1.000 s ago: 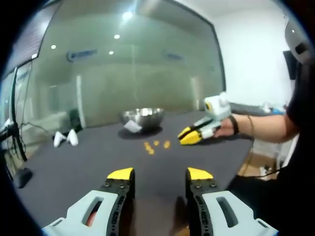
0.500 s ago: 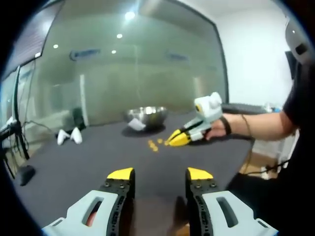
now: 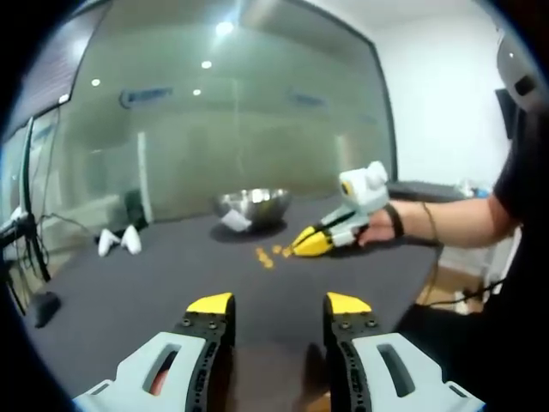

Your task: Pick up the QQ candy scattered on the table and place it into the stainless steel bowl on the table

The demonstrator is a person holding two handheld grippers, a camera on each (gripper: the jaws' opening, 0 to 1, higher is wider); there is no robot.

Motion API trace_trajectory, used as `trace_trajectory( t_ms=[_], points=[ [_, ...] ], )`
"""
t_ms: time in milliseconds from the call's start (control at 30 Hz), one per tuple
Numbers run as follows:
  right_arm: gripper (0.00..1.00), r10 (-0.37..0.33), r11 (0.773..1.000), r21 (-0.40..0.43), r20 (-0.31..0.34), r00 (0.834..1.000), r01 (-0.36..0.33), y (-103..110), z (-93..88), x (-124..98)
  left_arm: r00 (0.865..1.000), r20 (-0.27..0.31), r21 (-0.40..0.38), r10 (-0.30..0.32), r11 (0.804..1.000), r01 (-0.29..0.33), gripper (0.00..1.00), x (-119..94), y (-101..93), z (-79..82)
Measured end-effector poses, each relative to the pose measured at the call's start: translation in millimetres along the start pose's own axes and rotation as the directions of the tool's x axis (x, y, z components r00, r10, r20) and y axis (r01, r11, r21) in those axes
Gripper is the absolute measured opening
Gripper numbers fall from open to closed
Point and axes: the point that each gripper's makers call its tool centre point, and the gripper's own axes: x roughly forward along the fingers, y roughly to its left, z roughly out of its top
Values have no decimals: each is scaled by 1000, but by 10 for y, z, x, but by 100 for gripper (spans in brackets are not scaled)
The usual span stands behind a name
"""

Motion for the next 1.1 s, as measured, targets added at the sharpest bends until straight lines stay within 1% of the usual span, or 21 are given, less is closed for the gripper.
trace_trajectory(
  t_ms=[67, 100, 167, 233, 267, 300, 367, 400, 433, 467, 533, 567, 600, 700, 767, 900, 967, 1000, 1033, 1067, 1100],
  points=[
    [9, -4, 1000, 9, 13, 1000, 4, 0, 45, -38, 1000, 0, 2, 0, 1000, 0, 42, 3, -4, 4],
    [9, -18, 1000, 0, 27, 999, 18, -22, 104, -68, 1000, 1, 1, 0, 1000, 0, 42, 5, -6, 9],
    [9, -59, 998, -3, 88, 994, 59, -116, 304, -143, 1000, 3, 2, -4, 1000, 4, 42, 10, -19, 14],
    [9, -113, 993, -19, 134, 984, 117, -275, 496, -220, 1000, -1, 5, -6, 1000, 6, 42, 19, -27, 6],
    [9, -165, 983, -51, 151, 975, 174, -416, 600, -266, 1000, -4, 5, -7, 1000, 7, 42, 25, -29, 0],
    [9, -201, 975, -60, 162, 966, 213, -520, 673, -297, 1000, -5, 7, -7, 1000, 7, 42, 28, -31, -1],
    [9, -247, 964, -50, 181, 952, 260, -674, 791, -329, 1000, 0, 7, -8, 1000, 8, 42, 30, -41, 16],
    [9, -291, 951, -43, 197, 936, 305, -802, 863, -353, 1000, 4, 7, -10, 1000, 9, 42, 31, -51, 28],
    [9, -336, 937, -26, 208, 919, 348, -930, 921, -374, 1000, 5, 7, -11, 1000, 11, 42, 32, -61, 35],
    [9, -366, 927, -2, 217, 905, 375, -1081, 958, -368, 1000, 6, 8, -12, 1000, 12, 42, 34, -71, 39],
    [9, -425, 905, 62, 200, 883, 421, -1338, 965, -356, 1000, 5, 10, -15, 1000, 15, 42, 35, -94, 36],
    [9, -446, 895, 86, 197, 873, 437, -1430, 980, -347, 1000, 5, 12, -15, 1000, 15, 42, 29, -103, 37],
    [9, -452, 892, 103, 198, 870, 440, -1468, 1003, -331, 1000, 6, 12, -15, 1000, 15, 42, 24, -108, 38],
    [9, -465, 885, 89, 191, 864, 457, -1601, 1070, -232, 1000, 5, 8, -13, 1000, 13, 42, -2, -112, 32],
    [9, -470, 882, 91, 189, 862, 462, -1625, 1057, -183, 1000, 0, 9, -9, 1000, 9, 42, -15, -101, 20],
    [9, -472, 881, 68, 187, 861, 469, -1610, 1071, -114, 1000, -1, 7, 2, 1000, -2, 42, -39, -72, 23],
    [9, -478, 878, 66, 196, 856, 475, -1640, 1090, -114, 1000, 3, 7, 4, 1000, -4, 42, -48, -68, 36],
    [10, -475, 880, 69, 195, 858, 471, -1642, 1085, -107, 1000, 4, 7, 3, 1000, -3, 42, -49, -68, 34],
    [11, -461, 887, 62, 187, 867, 458, -1626, 1068, -79, 1000, 3, 6, 2, 1000, -2, 42, -49, -67, 29],
    [16, -435, 898, 12, 187, 881, 441, -1554, 1070, -55, 1000, -2, 5, 3, 1000, -3, 42, -47, -63, 15],
    [20, -439, 893, -11, 190, 878, 449, -1552, 1077, -57, 1000, -6, 6, 5, 1000, -5, 42, -44, -58, 2]
  ],
)
